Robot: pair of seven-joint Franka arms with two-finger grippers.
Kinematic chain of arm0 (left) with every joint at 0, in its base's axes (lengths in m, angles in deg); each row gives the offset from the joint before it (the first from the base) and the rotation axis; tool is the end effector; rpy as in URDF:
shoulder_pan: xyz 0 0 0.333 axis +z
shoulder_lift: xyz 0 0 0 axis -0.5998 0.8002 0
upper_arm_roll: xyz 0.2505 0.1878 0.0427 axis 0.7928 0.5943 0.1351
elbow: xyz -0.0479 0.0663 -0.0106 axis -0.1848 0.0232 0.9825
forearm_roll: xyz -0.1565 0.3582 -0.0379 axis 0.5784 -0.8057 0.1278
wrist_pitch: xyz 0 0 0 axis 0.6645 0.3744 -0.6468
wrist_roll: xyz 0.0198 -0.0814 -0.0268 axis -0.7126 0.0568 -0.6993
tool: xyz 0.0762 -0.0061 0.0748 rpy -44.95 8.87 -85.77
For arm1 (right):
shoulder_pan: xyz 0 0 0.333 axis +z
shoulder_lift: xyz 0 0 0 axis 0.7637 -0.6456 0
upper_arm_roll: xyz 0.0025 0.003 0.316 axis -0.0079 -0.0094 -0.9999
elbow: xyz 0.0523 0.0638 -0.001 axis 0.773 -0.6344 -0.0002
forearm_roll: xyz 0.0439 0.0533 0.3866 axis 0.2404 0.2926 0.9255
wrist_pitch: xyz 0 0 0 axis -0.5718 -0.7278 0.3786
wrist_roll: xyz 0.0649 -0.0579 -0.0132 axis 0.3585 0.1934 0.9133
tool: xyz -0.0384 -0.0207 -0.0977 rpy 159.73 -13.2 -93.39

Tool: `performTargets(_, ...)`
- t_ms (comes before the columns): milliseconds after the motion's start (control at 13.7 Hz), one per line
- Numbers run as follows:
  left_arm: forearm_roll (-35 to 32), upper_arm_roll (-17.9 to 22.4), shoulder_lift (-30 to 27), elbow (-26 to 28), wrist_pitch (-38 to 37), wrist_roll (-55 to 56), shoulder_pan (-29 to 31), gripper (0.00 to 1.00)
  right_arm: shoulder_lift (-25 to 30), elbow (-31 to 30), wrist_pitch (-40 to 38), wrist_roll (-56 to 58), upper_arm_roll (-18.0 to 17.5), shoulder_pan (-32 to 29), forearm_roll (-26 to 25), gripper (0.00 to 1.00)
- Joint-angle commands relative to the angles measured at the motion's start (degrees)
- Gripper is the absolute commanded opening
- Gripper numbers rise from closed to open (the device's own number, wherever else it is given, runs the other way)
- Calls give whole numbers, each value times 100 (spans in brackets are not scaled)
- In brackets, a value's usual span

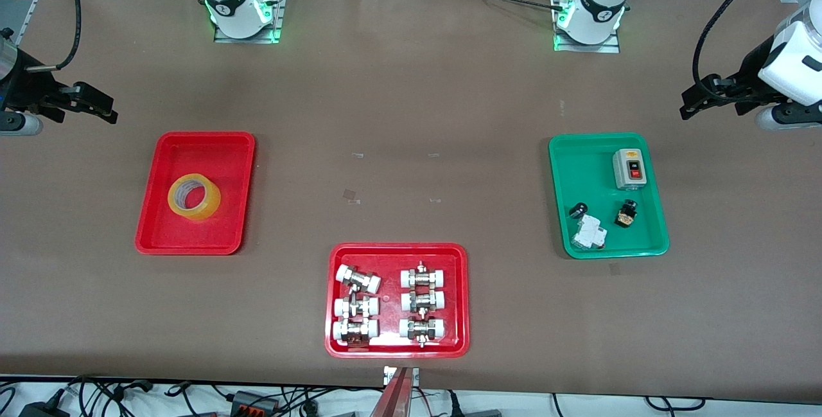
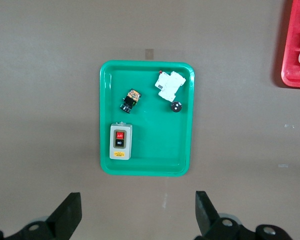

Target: Left arm passes tape to right arm into tray

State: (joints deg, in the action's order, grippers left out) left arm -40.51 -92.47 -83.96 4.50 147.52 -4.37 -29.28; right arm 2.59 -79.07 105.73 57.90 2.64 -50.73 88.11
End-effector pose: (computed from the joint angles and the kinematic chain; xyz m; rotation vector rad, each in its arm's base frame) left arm 0.5441 -0.0253 0.6063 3.1287 0.1664 -0.0542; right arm 0.5478 -0.0278 0.5650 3.1304 -0.0138 -0.0521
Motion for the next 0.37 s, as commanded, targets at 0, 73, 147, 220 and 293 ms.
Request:
performTargets(0, 108, -21, -56, 68, 62, 6, 60, 100, 119, -115, -17, 93, 4, 24, -11, 100)
performTargets(73, 108, -21, -56, 68, 62, 6, 60, 100, 128, -124, -8, 111, 4, 33, -20, 100)
performTargets(147, 117, -21, -56, 60, 62, 23, 60, 100, 128, -124, 18, 111, 4, 24, -20, 100)
performTargets(220, 117, -29, -47, 25, 54, 49, 52, 100, 128, -124, 18, 102, 4, 24, -11, 100)
performTargets(293, 117, -29, -38, 7, 54, 32, 60, 100, 128, -124, 18, 102, 4, 24, -11, 100)
